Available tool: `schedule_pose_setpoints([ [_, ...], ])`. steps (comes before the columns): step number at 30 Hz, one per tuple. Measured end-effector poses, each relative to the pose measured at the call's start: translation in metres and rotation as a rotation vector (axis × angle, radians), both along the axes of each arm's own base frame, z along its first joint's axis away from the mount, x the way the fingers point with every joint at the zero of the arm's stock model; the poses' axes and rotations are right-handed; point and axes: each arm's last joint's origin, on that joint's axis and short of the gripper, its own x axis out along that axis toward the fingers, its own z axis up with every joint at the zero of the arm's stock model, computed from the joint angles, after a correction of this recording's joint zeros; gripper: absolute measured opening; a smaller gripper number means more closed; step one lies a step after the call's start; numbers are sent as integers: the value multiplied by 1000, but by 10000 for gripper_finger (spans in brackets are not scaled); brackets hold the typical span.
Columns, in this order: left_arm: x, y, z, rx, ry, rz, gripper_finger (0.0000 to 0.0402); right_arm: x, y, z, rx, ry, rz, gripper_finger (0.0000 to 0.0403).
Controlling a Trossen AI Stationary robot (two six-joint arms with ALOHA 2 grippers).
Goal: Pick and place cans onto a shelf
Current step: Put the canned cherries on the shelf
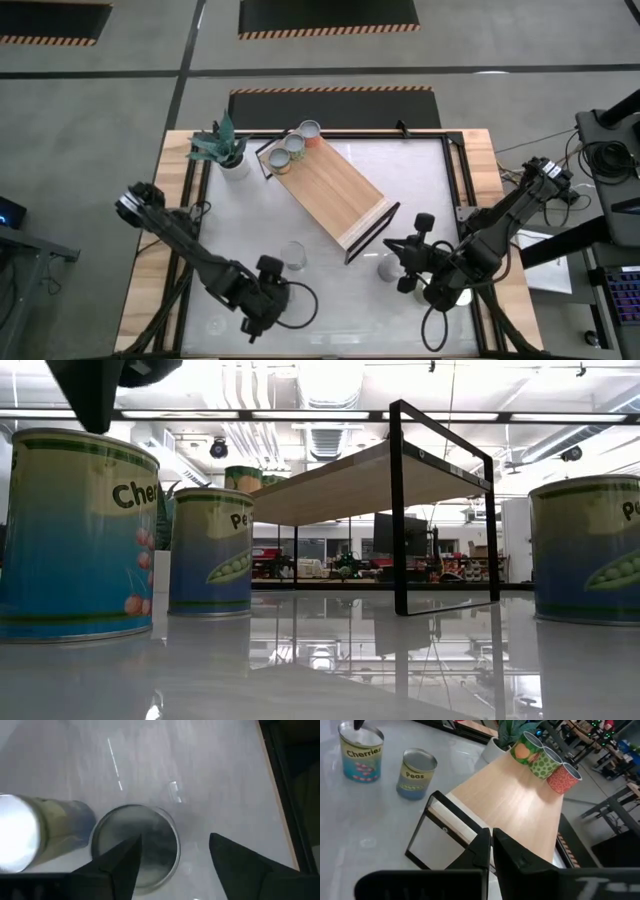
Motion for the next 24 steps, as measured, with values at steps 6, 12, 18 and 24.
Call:
schedule_pose_setpoints([
  [6, -4, 3, -16, 3, 11, 41, 159, 0, 0, 0, 5, -5, 0, 9],
  [12, -8, 6, -36, 12, -6, 84, 88, 1, 1, 0, 5, -7, 1, 9],
  [18, -9, 1, -29, 8, -9, 45, 8, 1, 1, 0, 4, -8, 1, 9],
  [24, -12, -4, -15, 65, -21, 14, 0, 1, 1, 0, 12, -17, 2, 9],
])
